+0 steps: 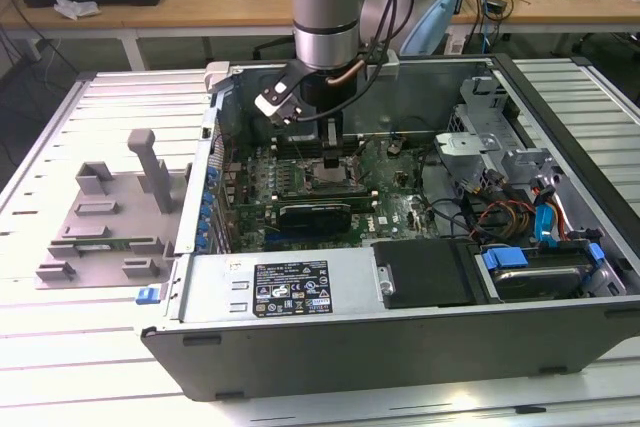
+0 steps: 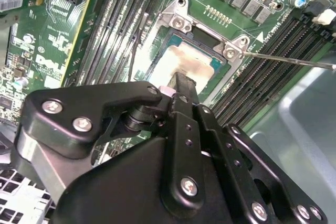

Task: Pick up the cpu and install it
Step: 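Place the cpu into insertion slot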

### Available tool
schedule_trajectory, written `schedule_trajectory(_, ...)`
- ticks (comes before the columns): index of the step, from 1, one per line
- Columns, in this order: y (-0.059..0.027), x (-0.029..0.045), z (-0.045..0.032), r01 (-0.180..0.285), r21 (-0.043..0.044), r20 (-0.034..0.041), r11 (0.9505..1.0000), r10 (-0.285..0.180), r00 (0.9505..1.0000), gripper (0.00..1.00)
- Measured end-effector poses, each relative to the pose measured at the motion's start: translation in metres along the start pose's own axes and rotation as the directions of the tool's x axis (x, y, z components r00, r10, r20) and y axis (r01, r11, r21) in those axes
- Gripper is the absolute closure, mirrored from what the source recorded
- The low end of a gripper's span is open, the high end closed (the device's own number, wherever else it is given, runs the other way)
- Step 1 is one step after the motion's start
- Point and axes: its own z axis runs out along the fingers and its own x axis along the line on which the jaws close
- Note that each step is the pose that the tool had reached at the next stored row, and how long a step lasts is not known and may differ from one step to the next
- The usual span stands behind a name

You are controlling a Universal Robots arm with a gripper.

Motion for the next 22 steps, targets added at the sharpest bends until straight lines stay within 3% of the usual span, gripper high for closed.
schedule_trajectory(4, -0.0003, -0.0003, 0.0037, -0.001, 0.0003, -0.0148, 1.0000, 0.001, 0.9999, 0.89)
schedule_trajectory(9, -0.0003, -0.0003, 0.0046, -0.001, 0.0002, -0.0158, 1.0000, 0.001, 0.9999, 0.89)
schedule_trajectory(14, -0.0007, 0.0000, 0.0120, -0.001, -0.0004, -0.0170, 1.0000, 0.001, 0.9999, 0.89)
schedule_trajectory(22, -0.0009, 0.0001, 0.0169, -0.001, -0.0003, -0.0205, 1.0000, 0.001, 0.9998, 0.89)
